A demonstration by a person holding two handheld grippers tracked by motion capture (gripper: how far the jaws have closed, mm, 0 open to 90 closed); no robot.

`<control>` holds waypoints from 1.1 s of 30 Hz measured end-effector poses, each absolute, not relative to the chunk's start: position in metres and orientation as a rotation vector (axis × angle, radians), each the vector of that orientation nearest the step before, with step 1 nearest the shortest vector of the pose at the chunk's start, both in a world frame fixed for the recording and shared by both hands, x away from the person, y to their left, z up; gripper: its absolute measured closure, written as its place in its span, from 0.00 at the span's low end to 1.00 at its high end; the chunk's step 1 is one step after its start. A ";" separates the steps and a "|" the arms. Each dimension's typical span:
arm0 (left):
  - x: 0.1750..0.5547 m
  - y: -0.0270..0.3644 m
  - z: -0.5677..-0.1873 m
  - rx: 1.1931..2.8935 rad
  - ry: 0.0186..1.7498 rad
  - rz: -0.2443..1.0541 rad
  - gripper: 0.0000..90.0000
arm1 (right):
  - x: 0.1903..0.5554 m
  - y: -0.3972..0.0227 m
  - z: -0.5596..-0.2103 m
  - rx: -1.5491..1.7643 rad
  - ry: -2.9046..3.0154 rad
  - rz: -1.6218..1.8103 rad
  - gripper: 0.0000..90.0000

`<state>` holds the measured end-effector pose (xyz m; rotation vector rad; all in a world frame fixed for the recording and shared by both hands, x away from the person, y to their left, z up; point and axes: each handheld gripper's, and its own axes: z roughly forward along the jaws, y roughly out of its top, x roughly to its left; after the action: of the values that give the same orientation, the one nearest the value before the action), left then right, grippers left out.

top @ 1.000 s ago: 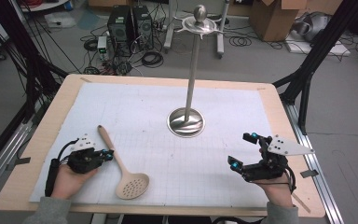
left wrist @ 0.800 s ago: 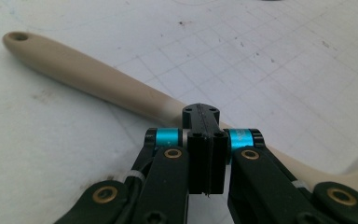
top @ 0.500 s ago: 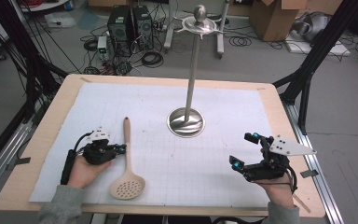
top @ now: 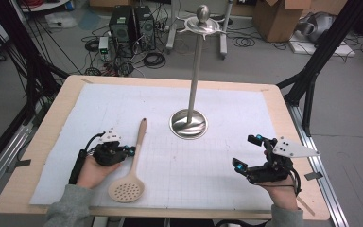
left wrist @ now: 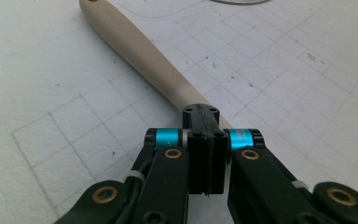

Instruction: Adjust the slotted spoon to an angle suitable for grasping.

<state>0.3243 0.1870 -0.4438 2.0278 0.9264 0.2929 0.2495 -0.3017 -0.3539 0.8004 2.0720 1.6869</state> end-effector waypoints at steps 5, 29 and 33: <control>0.310 0.191 -0.427 1.979 0.899 0.287 1.00 | 0.250 -0.303 -0.355 0.811 2.070 1.689 0.01; 0.287 0.147 -0.431 2.242 0.793 0.304 1.00 | 0.250 -0.302 -0.355 0.809 2.078 1.683 0.01; 0.283 0.148 -0.430 2.271 0.788 0.300 1.00 | 0.250 -0.302 -0.355 0.808 2.076 1.685 0.01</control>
<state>0.2831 0.1475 -0.4302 2.2712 0.7881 0.3000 0.2502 -0.3020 -0.3550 0.8077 2.0756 1.6848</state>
